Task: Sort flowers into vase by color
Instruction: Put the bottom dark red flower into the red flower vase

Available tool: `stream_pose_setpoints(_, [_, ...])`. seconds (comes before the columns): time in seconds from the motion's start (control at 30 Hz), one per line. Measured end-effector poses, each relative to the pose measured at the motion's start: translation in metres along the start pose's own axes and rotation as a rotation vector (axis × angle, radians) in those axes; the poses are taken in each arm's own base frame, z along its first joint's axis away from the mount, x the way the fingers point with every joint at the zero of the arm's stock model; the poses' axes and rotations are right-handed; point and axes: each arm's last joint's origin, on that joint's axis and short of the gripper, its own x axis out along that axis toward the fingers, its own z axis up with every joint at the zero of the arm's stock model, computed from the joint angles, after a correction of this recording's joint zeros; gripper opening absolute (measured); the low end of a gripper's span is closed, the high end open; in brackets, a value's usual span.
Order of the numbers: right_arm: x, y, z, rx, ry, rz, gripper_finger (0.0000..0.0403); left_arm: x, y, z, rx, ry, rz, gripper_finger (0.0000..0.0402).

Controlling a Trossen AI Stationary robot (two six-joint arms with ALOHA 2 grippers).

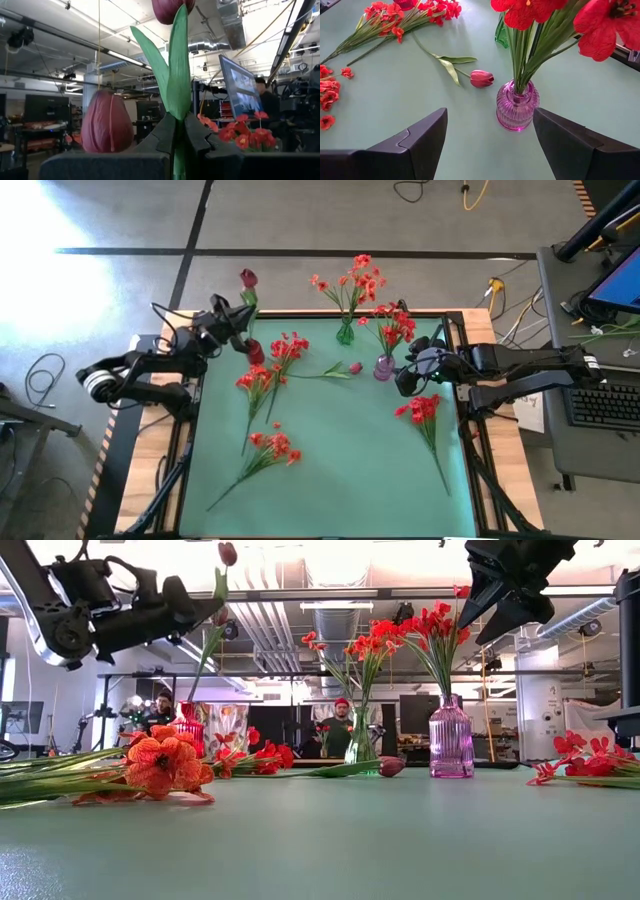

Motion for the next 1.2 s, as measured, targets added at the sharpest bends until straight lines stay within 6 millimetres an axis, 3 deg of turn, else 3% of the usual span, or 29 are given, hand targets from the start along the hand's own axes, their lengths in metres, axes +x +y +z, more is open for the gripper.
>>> stream_pose_setpoints(0.5, [0.0, 0.0, 0.0, -0.006, 0.0, 0.0, 0.0286, 0.0, 0.0, -0.001, -0.102, 0.006, 0.001, 0.0003])
stream_pose_setpoints(1.2, [0.0, 0.0, 0.0, -0.008, 0.001, 0.001, 0.0303, -0.015, -0.005, 0.003, -0.07, 0.0, 0.002, 0.0108])
